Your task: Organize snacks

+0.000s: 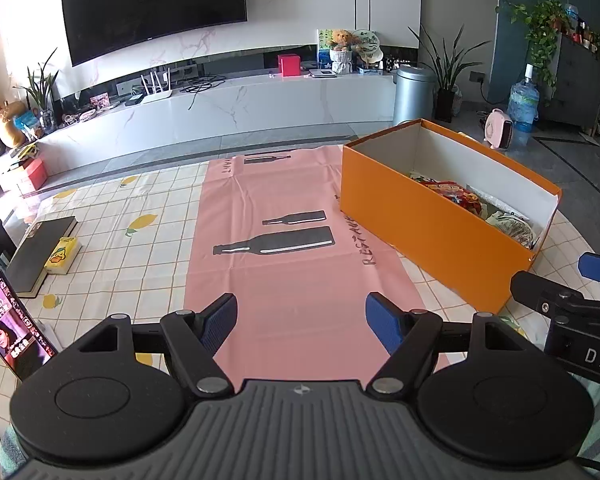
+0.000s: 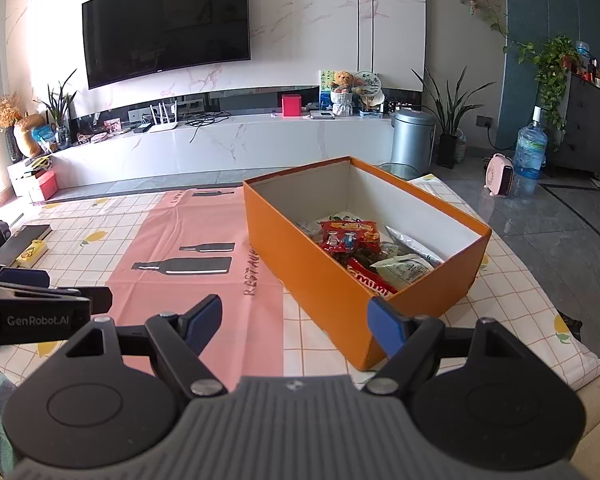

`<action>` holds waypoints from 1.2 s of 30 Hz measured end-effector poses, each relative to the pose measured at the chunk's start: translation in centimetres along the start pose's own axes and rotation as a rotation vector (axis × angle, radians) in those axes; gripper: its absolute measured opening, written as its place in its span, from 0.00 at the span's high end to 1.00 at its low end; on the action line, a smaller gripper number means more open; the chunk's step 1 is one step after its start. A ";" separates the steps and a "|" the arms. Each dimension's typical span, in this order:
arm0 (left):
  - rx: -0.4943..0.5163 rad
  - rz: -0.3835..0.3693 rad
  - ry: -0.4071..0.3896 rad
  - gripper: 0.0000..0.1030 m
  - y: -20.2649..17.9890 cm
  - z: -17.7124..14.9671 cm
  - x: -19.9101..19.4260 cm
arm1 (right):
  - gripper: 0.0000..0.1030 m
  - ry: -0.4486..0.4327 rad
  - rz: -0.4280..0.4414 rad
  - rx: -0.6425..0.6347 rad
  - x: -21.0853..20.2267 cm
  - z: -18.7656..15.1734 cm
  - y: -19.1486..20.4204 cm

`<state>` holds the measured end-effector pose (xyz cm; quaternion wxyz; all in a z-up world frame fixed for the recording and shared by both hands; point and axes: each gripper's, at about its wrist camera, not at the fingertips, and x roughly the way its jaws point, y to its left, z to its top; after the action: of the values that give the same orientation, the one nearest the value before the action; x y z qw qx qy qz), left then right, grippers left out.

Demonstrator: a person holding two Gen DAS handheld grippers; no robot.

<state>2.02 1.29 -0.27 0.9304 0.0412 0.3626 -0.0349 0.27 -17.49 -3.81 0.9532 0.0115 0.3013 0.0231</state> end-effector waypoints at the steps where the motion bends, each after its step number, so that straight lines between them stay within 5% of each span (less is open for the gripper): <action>1: 0.000 0.001 0.000 0.17 0.0 0.0 0.0 | 0.25 0.001 0.001 0.000 0.0 0.0 0.0; 36: -0.035 0.007 -0.010 0.16 0.5 0.1 -1.0 | 0.22 -0.011 0.026 -0.037 -0.4 0.1 1.2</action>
<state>1.42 1.77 0.55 0.9329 0.0262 0.3583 -0.0254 -0.07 -16.34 -3.50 0.9544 -0.0024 0.2956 0.0409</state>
